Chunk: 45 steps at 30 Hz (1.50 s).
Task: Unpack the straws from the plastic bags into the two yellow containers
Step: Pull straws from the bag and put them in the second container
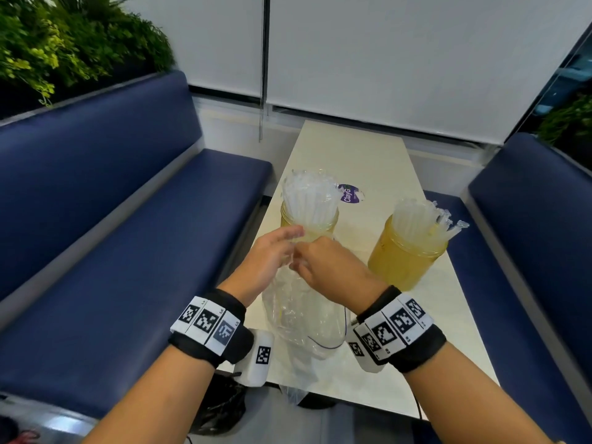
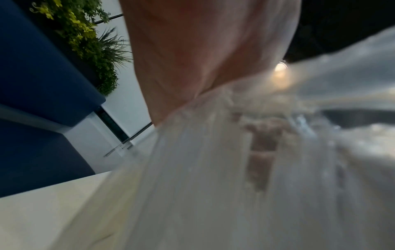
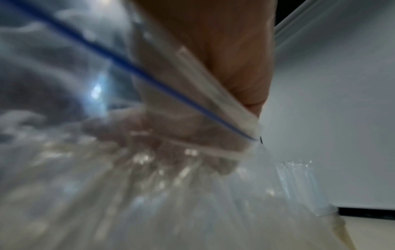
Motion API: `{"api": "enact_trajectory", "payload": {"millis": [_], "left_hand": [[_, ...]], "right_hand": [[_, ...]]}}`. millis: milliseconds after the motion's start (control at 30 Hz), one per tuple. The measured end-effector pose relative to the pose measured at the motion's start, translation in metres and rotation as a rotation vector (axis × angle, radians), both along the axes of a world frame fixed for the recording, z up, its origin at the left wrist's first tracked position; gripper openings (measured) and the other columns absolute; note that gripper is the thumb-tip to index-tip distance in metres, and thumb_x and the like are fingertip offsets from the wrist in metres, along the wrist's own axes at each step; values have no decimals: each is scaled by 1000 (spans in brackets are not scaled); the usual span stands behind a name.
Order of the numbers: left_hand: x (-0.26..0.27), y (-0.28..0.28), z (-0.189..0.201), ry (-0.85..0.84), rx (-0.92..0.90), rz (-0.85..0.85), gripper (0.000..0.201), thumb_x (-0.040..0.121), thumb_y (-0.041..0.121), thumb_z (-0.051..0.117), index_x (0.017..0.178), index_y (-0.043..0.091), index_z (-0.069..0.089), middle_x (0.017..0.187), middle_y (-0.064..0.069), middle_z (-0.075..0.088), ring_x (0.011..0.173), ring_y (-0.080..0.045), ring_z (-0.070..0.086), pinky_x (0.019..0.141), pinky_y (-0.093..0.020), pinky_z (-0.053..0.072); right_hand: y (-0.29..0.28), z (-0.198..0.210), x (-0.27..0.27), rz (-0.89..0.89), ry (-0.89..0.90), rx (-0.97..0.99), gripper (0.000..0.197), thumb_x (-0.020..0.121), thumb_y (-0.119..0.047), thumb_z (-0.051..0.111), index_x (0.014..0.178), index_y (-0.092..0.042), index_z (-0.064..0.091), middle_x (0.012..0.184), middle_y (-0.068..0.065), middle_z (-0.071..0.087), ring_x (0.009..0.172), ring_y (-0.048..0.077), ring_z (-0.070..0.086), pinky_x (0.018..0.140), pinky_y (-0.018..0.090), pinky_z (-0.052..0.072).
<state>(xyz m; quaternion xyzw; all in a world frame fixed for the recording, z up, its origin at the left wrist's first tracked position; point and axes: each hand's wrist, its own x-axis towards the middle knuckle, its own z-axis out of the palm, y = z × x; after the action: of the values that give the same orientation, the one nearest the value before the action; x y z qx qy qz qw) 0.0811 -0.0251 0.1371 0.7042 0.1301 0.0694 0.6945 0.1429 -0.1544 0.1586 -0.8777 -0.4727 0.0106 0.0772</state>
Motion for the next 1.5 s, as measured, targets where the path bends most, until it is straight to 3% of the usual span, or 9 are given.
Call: {"api": "enact_trajectory", "payload": {"millis": [167, 400, 633, 700, 800, 900, 1133, 1333, 1500], "left_hand": [[-3, 1, -4, -34, 251, -137, 56, 86, 8, 75, 136, 25, 57, 133, 14, 60, 120, 8, 51, 92, -17, 44], [11, -18, -10, -12, 412, -47, 75, 61, 60, 89, 123, 31, 59, 111, 18, 67, 104, 2, 63, 86, -20, 52], [27, -29, -11, -196, 482, 40, 56, 80, 22, 78, 129, 36, 53, 102, 10, 71, 95, -8, 69, 75, -18, 56], [30, -33, -9, -218, 521, 72, 23, 88, 13, 68, 98, 32, 59, 83, 12, 63, 80, -3, 65, 63, -11, 48], [28, -32, -12, -237, 516, 62, 32, 89, 0, 65, 81, 30, 56, 71, 14, 57, 67, 9, 62, 56, -8, 45], [26, -29, -15, -227, 447, 58, 22, 81, 9, 76, 94, 25, 68, 81, 10, 70, 77, 1, 69, 66, -22, 57], [25, -28, -15, 2, 456, 32, 68, 57, 60, 91, 111, 27, 65, 104, 5, 72, 97, -14, 67, 85, -39, 58], [22, -22, -18, -9, 481, 42, 63, 59, 55, 92, 113, 33, 67, 109, 21, 66, 94, -1, 63, 77, -17, 47], [23, -20, -19, -21, 520, 66, 57, 64, 56, 89, 112, 35, 68, 113, 22, 64, 93, 0, 63, 70, -7, 42]], "right_hand": [[-8, 23, 21, -68, 90, 201, 23, 100, -30, 57, 112, -15, 69, 87, 1, 63, 76, 18, 61, 60, 21, 41], [0, 51, 22, 1, 66, 343, 24, 99, -38, 58, 105, -17, 69, 95, 1, 71, 87, 15, 63, 79, 30, 52], [-1, 36, 20, -128, 312, 686, 49, 73, -67, 73, 97, -26, 63, 83, -8, 64, 75, 7, 61, 66, 25, 52], [-1, 22, 20, -151, 288, 600, 65, 61, -78, 74, 89, -20, 64, 82, -5, 65, 74, 10, 62, 67, 35, 55], [3, 1, 22, -145, 253, 627, 63, 68, -72, 72, 76, -11, 59, 73, 2, 62, 67, 18, 61, 65, 45, 52], [6, -2, 25, -100, 232, 713, 45, 80, -53, 65, 76, -8, 60, 69, 4, 62, 65, 21, 61, 62, 43, 50], [-2, 43, 36, -88, 247, 901, 31, 88, -31, 63, 68, -7, 66, 58, 4, 65, 54, 22, 63, 56, 42, 52], [-44, 111, 71, -105, 144, 1307, 34, 96, -19, 62, 72, 2, 73, 60, -2, 67, 51, 0, 60, 56, 15, 46], [-94, 126, 121, -207, -194, 1358, 38, 96, -34, 64, 80, 0, 70, 68, 8, 69, 60, 24, 68, 56, 39, 53]]}}
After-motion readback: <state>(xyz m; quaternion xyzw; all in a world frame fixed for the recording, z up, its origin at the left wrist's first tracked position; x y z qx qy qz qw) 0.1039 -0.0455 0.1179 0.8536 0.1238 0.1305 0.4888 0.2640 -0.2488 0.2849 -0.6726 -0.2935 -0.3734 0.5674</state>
